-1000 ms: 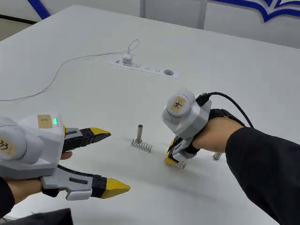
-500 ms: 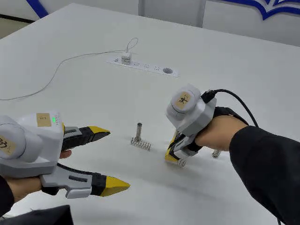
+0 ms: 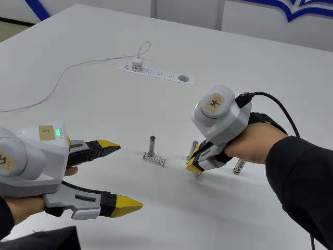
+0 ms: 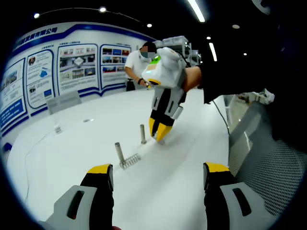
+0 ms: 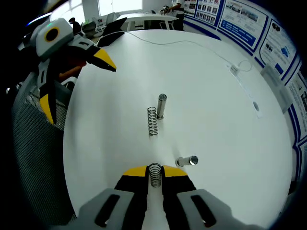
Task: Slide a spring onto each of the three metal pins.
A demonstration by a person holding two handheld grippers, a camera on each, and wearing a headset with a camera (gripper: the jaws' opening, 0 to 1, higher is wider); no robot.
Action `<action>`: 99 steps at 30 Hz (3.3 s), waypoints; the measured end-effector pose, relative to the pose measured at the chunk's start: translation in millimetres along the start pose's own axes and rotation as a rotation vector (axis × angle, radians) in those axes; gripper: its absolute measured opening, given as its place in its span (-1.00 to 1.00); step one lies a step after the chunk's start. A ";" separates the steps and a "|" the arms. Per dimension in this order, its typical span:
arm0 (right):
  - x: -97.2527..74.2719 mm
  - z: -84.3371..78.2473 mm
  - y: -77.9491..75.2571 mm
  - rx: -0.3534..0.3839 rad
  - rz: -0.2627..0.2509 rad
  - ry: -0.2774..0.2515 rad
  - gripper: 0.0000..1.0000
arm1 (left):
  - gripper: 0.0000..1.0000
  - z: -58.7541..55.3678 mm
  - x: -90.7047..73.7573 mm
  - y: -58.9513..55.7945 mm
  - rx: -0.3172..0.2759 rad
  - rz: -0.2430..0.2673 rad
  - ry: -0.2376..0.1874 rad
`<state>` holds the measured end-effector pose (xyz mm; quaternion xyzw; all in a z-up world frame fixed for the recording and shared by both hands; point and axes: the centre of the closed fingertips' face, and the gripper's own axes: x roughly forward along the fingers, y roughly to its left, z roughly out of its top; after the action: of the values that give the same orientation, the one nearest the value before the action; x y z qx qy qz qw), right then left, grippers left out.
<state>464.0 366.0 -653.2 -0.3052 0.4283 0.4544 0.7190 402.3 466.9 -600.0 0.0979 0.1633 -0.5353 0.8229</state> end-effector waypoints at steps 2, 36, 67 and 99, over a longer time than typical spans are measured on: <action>-1.1 -0.8 -0.9 0.002 -0.003 0.000 -0.76 | 0.57 0.0 0.1 -0.1 0.002 0.000 0.001; -63.1 24.0 -17.4 0.034 -0.058 -0.095 -0.77 | 0.56 1.9 -1.5 2.2 -0.001 0.009 -0.007; -50.5 32.4 -40.4 0.059 -0.083 -0.088 -0.77 | 0.56 0.9 -2.6 5.5 -0.006 0.024 -0.007; -7.2 12.6 -41.3 0.121 -0.027 -0.016 -0.76 | 0.55 -0.1 -3.1 7.0 -0.012 0.030 -0.003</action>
<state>504.5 357.1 -639.2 -0.2632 0.4450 0.4201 0.7458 407.5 472.4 -599.1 0.0945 0.1638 -0.5222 0.8316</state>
